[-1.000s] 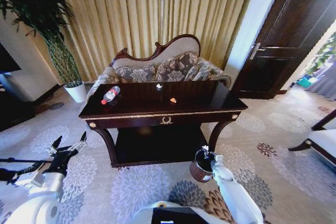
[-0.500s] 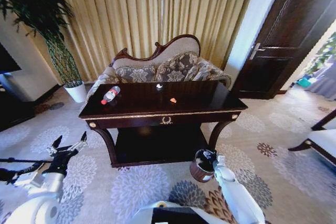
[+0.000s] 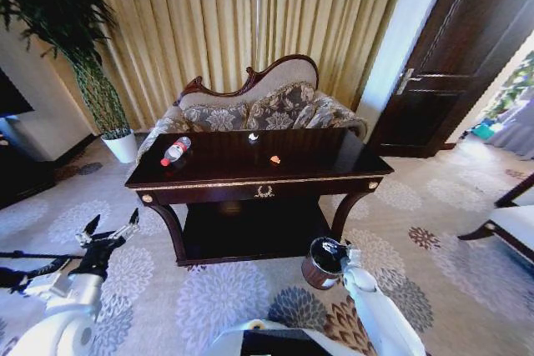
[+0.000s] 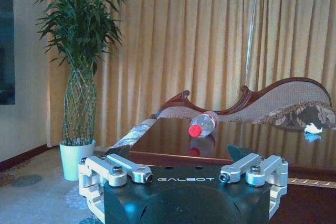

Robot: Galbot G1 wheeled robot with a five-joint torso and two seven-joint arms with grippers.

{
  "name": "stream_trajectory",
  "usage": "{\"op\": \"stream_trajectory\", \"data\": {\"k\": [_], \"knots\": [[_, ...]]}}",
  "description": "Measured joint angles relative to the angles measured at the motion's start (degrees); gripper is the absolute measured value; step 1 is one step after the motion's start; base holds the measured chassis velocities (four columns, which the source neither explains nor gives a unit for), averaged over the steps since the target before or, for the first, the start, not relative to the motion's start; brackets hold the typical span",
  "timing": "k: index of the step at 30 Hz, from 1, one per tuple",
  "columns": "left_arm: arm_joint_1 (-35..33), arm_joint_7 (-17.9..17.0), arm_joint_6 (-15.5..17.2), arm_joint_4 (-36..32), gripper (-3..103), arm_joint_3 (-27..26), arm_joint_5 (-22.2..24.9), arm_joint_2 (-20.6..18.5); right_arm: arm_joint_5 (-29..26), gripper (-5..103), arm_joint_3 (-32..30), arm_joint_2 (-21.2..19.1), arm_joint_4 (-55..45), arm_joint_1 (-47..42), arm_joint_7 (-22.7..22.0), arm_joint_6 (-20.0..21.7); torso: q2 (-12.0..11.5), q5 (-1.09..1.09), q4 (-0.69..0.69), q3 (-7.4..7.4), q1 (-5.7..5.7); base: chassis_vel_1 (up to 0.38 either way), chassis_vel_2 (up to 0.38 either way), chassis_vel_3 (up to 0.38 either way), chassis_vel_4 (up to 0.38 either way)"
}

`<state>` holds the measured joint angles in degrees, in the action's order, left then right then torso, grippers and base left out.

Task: Move to the front of the table and place the trash on the table into the trash bin.

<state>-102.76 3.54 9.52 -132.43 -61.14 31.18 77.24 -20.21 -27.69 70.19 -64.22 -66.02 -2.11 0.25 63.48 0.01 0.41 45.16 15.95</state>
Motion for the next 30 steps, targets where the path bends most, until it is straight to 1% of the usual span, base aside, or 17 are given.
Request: {"op": "stream_trajectory", "data": {"k": [13,15,17,18,20,21,23,24,26,27,28,30], "knots": [[0.05,0.05,-0.18,0.33,100,-0.34,0.28,-0.09,-0.30,100,-0.24,-0.39,-2.37,-1.42,-0.35,0.64,0.00,-0.01,-0.01,0.00,0.00,0.000,0.000,0.000,0.000],[0.04,0.10,-0.27,0.37,100,-0.34,0.29,-0.02,-0.87,100,-0.27,-1.12,-5.78,-2.91,-1.36,0.68,0.00,-0.01,0.00,0.00,0.00,0.000,0.000,0.000,0.000],[0.12,0.14,-0.34,0.48,100,-0.27,0.30,0.01,-2.64,100,-1.14,-2.16,-12.41,-4.98,-2.07,1.00,0.00,-0.01,0.01,0.00,0.00,0.000,0.000,0.000,0.000],[0.12,0.14,-0.34,0.48,100,-0.27,0.30,0.01,-2.64,100,-1.14,-2.16,-12.41,-4.98,-2.07,1.00,0.00,-0.01,0.01,0.00,0.00,0.000,0.000,0.000,0.000],[0.25,0.17,-0.36,0.49,100,0.12,0.30,0.10,-4.13,100,-2.56,-3.47,-21.35,-6.88,-3.10,1.94,0.01,0.01,0.00,0.00,0.00,0.000,0.000,0.000,0.000],[0.25,0.17,-0.36,0.49,100,0.12,0.30,0.10,-4.13,100,-2.56,-3.47,-21.35,-6.88,-3.10,1.94,0.01,0.01,0.00,0.00,0.00,0.000,0.000,0.000,0.000],[0.39,0.17,-0.37,0.23,100,0.41,0.29,0.06,-5.88,100,-3.72,-4.74,-29.46,-8.25,-4.78,3.43,0.00,0.01,0.00,0.00,0.00,0.000,0.000,0.000,0.000],[0.39,0.17,-0.37,0.23,100,0.41,0.29,0.06,-5.88,100,-3.72,-4.74,-29.46,-8.25,-4.78,3.43,0.00,0.01,0.00,0.00,0.00,0.000,0.000,0.000,0.000],[0.70,0.16,-0.37,-0.13,100,0.50,0.31,-0.13,-7.01,100,-4.22,-5.97,-36.39,-9.21,-7.20,4.11,0.00,0.00,0.00,0.00,0.00,0.000,0.000,0.000,0.000],[0.70,0.16,-0.37,-0.13,100,0.50,0.31,-0.13,-7.01,100,-4.22,-5.97,-36.39,-9.21,-7.20,4.11,0.00,0.00,0.00,0.00,0.00,0.000,0.000,0.000,0.000],[0.92,0.11,-0.35,-0.21,100,0.50,0.36,-0.21,-8.12,100,-4.22,-6.81,-40.56,-9.89,-8.61,4.95,0.00,0.00,0.00,0.00,0.00,0.000,0.000,0.000,0.000],[1.09,0.06,-0.33,-0.27,100,0.46,0.49,-0.25,-9.78,100,-4.22,-7.83,-46.22,-10.85,-9.81,7.13,0.00,0.00,0.00,0.00,0.00,0.000,0.000,0.000,0.000]]}}
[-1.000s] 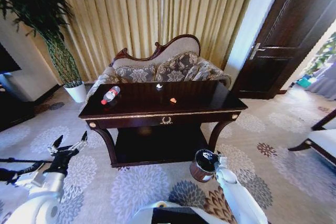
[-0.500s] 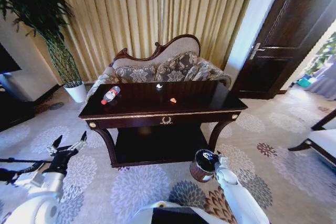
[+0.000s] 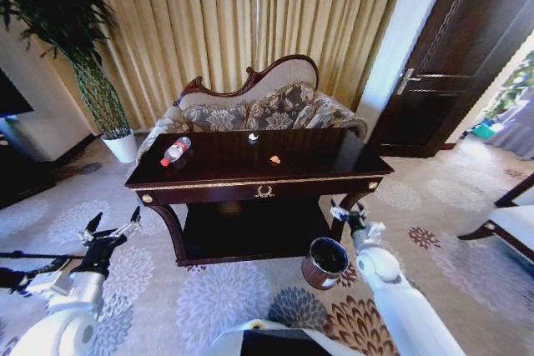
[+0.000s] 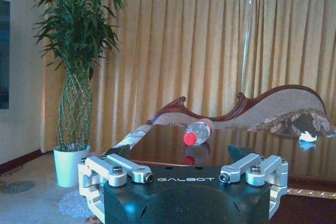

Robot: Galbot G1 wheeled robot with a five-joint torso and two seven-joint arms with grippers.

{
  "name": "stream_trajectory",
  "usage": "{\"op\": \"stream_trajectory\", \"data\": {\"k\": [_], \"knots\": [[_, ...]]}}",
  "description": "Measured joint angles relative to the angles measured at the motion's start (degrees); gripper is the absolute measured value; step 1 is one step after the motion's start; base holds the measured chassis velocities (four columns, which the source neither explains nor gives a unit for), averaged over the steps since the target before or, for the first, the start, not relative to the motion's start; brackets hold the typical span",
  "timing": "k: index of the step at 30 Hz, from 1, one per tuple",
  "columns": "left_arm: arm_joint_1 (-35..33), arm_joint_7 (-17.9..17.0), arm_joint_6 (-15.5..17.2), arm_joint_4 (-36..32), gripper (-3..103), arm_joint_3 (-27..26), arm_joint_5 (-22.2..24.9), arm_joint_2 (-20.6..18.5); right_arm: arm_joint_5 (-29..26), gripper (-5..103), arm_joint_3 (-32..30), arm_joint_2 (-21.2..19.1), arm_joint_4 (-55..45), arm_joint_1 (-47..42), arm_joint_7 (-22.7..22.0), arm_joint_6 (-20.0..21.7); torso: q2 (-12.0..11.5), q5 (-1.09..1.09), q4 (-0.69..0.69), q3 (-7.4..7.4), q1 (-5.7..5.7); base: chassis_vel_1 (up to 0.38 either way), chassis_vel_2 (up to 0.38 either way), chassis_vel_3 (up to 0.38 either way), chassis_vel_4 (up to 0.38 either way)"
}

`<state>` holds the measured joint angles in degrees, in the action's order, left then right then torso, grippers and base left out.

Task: Move to the front of the table and place the trash on the table into the trash bin.

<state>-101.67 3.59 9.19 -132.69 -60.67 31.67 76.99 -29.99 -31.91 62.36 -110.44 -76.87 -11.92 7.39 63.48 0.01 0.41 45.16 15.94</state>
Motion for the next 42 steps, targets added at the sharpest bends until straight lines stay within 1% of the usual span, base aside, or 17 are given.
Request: {"op": "stream_trajectory", "data": {"k": [1,3,4,6,14,26,36,42], "knots": [[0.00,0.00,0.00,0.00,100,0.00,0.00,0.00,0.00,100,0.00,0.00,0.00,0.00,0.00,0.00,0.00,0.00,0.00,0.00,0.00,0.000,0.000,0.000,0.000],[0.01,-0.14,0.01,-0.09,100,-0.22,0.42,0.00,-1.56,100,-0.48,-1.05,-6.74,-1.43,-0.92,2.68,0.00,0.01,-0.02,0.00,0.00,0.000,0.000,0.000,0.000],[0.01,-0.14,0.01,-0.09,100,-0.22,0.42,0.00,-1.56,100,-0.48,-1.05,-6.74,-1.43,-0.92,2.68,0.00,0.01,-0.02,0.00,0.00,0.000,0.000,0.000,0.000],[-0.07,-0.16,0.01,-0.17,100,-0.53,0.84,-0.01,-1.84,100,-1.39,-1.57,-10.19,-2.88,-1.05,3.81,0.00,0.00,-0.01,0.00,0.00,0.000,0.000,0.000,0.000],[-0.35,-0.16,-0.02,-0.09,100,-1.26,1.37,-0.21,-1.88,100,-3.45,-1.90,-15.90,-6.52,-0.55,4.41,0.00,0.00,0.00,-0.01,0.00,0.000,0.000,0.000,0.000],[-0.09,-0.05,-0.07,0.81,100,-0.85,1.31,-0.22,-1.89,100,-2.72,-1.74,-15.93,-6.08,-0.43,4.29,0.01,-0.01,0.00,0.00,-0.01,-0.034,0.028,0.032,-0.029],[1.34,-0.24,0.33,1.11,100,-0.23,1.01,-1.01,-2.10,100,-1.89,-1.77,-14.60,-4.52,-0.38,4.15,-0.01,-0.01,0.00,0.02,0.02,-0.174,0.167,0.169,-0.177],[1.54,-0.36,0.56,1.25,100,0.61,0.32,-0.77,-2.13,100,-1.46,-1.56,-13.89,-4.28,-0.32,4.06,-0.02,-0.01,0.00,0.02,0.03,-0.166,0.158,0.149,-0.166]]}}
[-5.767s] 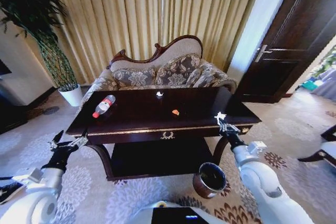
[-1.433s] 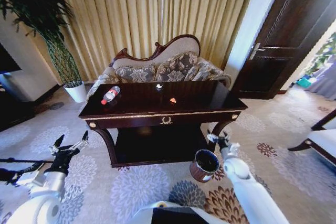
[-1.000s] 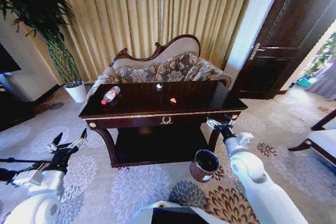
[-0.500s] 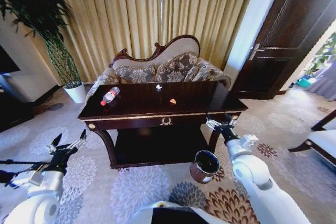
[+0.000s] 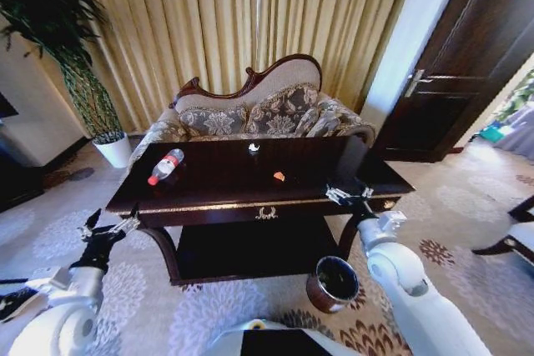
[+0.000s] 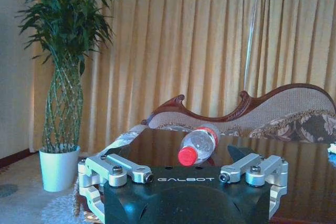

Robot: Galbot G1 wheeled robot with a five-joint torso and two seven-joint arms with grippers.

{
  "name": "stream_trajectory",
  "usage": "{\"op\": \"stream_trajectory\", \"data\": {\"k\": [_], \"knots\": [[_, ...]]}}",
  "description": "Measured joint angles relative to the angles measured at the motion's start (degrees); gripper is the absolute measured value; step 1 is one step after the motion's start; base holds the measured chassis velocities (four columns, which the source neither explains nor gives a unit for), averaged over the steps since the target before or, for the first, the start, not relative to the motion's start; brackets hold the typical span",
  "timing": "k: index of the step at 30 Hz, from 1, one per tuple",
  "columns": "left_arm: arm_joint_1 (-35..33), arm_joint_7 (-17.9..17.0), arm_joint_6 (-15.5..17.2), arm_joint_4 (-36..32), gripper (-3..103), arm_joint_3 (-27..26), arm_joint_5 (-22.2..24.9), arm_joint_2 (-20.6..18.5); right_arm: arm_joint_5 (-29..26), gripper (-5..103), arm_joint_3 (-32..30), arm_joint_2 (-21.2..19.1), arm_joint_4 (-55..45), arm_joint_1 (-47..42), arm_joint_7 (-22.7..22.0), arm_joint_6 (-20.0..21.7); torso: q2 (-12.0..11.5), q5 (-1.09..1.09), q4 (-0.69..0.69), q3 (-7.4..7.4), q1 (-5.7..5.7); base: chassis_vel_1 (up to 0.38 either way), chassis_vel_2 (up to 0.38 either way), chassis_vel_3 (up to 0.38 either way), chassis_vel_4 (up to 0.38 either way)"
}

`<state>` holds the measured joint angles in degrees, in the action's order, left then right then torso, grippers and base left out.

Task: Move to the front of the table and place the trash on the table into the trash bin.

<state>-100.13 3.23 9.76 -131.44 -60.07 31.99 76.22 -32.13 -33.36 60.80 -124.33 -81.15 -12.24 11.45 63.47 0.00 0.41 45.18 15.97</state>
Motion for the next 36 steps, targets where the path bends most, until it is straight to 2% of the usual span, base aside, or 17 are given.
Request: {"op": "stream_trajectory", "data": {"k": [7,11,13,17,19,20,21,22,24,27,34,36], "knots": [[-0.26,0.00,-0.03,0.24,100,0.60,-0.90,0.54,0.07,100,0.74,-0.31,0.08,0.19,0.09,-0.38,0.00,0.00,0.00,0.00,0.00,-0.068,0.058,0.063,-0.070],[-0.34,-0.01,-0.03,-0.13,100,0.61,-0.94,0.56,-1.49,100,1.96,-1.85,-0.52,0.40,1.28,0.25,0.02,0.00,0.00,-0.02,-0.04,0.000,0.000,0.000,0.000],[-0.47,-0.03,-0.04,-0.46,100,0.49,-0.94,0.52,-4.65,100,3.19,-3.96,-1.03,1.25,1.75,1.92,0.03,0.00,0.00,-0.03,-0.05,0.000,0.000,0.000,0.000],[-0.51,-0.06,-0.03,-0.55,100,0.43,-0.94,0.50,-7.05,100,3.69,-5.85,-1.22,2.24,2.18,3.41,0.03,0.00,0.00,-0.02,-0.04,0.000,0.000,0.000,0.000],[-0.56,-0.06,-0.04,-0.59,100,0.32,-0.93,0.57,-10.15,100,4.06,-8.55,-1.18,3.54,3.34,5.11,0.02,-0.01,0.00,-0.02,-0.03,0.000,0.000,0.000,0.000],[-0.56,-0.06,-0.04,-0.59,100,0.32,-0.93,0.57,-10.15,100,4.06,-8.55,-1.18,3.54,3.34,5.11,0.02,-0.01,0.00,-0.02,-0.03,0.000,0.000,0.000,0.000],[-0.68,-0.07,-0.03,-0.63,100,0.24,-0.93,0.70,-12.50,100,4.39,-10.54,-1.11,4.71,4.11,6.46,0.02,0.01,0.00,-0.02,-0.03,0.000,0.000,0.000,0.000],[-0.68,-0.07,-0.03,-0.63,100,0.24,-0.93,0.70,-12.50,100,4.39,-10.54,-1.11,4.71,4.11,6.46,0.02,0.01,0.00,-0.02,-0.03,0.000,0.000,0.000,0.000],[-0.90,-0.08,-0.03,-0.81,100,0.20,-1.00,1.10,-16.84,100,5.36,-13.40,-1.03,6.83,4.62,9.00,0.02,0.00,0.00,-0.02,-0.04,0.000,0.000,0.000,0.000],[-1.05,-0.08,-0.04,-0.99,100,0.20,-1.22,1.54,-19.65,100,6.89,-15.49,-0.78,8.96,4.64,11.40,0.02,-0.01,0.00,-0.02,-0.03,0.000,0.000,0.000,0.000],[-1.35,-0.12,-0.04,-1.62,100,0.36,-2.10,2.21,-23.41,100,11.27,-19.47,0.66,13.80,4.62,13.78,0.02,0.00,0.00,-0.01,-0.03,0.000,0.000,0.000,0.000],[-1.89,-0.19,-0.03,-2.03,100,0.26,-2.17,2.28,-24.12,100,14.65,-20.62,2.61,18.28,4.53,14.09,0.02,0.00,0.00,-0.01,-0.03,0.000,0.000,0.000,0.000]]}}
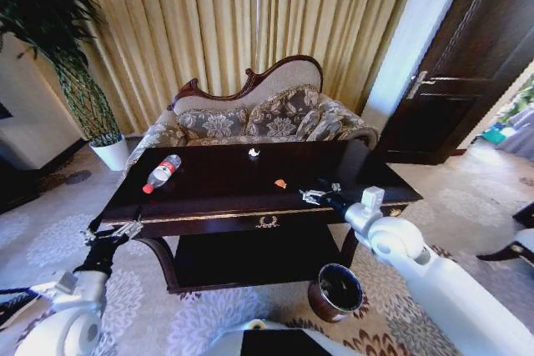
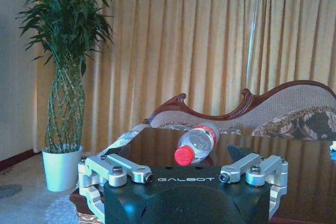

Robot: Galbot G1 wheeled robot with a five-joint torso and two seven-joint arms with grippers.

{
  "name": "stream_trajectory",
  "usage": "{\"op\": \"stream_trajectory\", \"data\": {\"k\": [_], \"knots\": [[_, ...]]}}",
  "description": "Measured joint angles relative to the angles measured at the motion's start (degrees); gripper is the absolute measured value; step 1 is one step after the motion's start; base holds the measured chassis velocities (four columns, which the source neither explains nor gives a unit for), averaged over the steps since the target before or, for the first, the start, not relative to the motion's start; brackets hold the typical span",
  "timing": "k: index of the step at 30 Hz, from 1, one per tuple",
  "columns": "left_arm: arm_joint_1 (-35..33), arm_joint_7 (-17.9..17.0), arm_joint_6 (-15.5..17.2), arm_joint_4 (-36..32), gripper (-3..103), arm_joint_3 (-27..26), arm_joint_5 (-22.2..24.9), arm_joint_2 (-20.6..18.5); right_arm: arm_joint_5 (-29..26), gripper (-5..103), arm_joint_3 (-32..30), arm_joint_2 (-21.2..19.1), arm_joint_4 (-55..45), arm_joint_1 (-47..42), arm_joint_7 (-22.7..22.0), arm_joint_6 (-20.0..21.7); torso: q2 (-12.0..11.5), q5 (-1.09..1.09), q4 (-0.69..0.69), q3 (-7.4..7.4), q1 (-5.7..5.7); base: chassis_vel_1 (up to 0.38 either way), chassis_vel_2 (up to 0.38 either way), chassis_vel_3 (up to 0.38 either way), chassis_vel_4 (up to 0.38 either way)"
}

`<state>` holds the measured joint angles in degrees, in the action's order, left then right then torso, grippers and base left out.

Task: Move to the front of the table and place the trash on the table into the trash bin.

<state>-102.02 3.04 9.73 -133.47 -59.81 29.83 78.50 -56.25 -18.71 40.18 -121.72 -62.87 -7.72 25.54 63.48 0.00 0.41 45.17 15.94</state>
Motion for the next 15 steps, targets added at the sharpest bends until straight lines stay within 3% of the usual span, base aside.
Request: {"op": "stream_trajectory", "data": {"k": [15], "knots": [[-0.94,-0.05,0.06,-0.20,100,-0.97,-0.05,0.66,-2.08,100,11.98,-1.59,3.21,13.08,-1.61,2.15,-0.01,0.00,0.00,0.00,0.01,0.000,0.000,0.000,0.000]]}}
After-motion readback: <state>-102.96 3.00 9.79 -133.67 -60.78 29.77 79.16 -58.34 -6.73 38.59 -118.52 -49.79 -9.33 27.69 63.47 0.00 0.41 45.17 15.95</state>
